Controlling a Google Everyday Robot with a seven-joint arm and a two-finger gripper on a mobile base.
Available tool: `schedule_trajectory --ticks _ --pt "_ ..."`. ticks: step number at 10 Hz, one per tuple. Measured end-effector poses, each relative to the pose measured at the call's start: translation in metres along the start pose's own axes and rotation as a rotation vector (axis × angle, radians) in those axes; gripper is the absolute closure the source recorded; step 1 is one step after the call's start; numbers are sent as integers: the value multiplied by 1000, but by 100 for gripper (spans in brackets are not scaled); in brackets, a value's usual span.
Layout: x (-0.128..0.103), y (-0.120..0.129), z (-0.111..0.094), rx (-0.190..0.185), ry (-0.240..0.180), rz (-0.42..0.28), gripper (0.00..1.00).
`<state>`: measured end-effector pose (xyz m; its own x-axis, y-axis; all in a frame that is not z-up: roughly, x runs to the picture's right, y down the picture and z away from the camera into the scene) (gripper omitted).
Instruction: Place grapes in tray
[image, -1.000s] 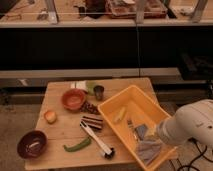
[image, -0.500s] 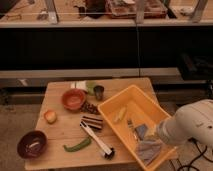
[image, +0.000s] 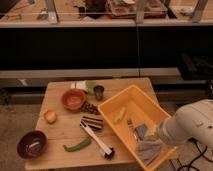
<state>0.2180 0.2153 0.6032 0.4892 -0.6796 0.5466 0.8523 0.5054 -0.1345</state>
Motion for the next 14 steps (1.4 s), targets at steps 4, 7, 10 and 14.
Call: schedule_trajectory --ticks 4,7,10,14 --pt "10 -7 -1 -16 10 44 46" --pt "56 -48 -1 -21 37 117 46" --pt "109 -104 -17 11 87 189 46" --pt "133 -125 -26 27 105 241 46"
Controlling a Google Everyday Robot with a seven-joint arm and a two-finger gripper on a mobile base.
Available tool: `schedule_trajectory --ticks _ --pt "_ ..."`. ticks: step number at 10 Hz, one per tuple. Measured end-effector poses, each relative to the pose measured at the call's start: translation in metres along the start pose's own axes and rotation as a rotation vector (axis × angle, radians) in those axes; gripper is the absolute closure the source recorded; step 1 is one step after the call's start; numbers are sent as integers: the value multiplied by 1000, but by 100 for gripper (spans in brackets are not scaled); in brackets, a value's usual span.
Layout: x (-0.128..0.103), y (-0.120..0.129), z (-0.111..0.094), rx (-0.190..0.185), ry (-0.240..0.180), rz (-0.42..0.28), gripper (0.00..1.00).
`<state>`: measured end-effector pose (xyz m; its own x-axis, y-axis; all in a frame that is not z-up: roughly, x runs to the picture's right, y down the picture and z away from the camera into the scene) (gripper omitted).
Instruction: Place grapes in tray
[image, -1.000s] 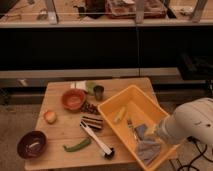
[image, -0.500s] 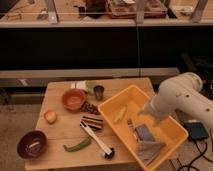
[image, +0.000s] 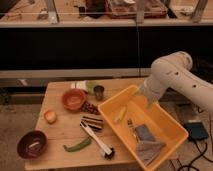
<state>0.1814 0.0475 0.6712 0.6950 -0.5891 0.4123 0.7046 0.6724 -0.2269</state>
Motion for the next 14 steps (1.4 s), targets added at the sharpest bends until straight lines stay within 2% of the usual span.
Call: schedule_trajectory --ticks 2,3,4,5,6,7,11,13,14 --pt "0 1 0 0 -1 3 46" --pt "0 5 2 -18 -7 32 46" --pt "-4 2 8 -56 -6 79 46" --pt "-12 -6 15 -87 14 125 46" --pt "-18 -14 19 -96 27 181 46" --pt "-29 -30 27 -98 48 296 46" --pt "-72 -84 47 -71 45 629 46" --pt "-82 -95 50 -75 44 680 46" --pt "-79 -97 51 -76 22 682 46"
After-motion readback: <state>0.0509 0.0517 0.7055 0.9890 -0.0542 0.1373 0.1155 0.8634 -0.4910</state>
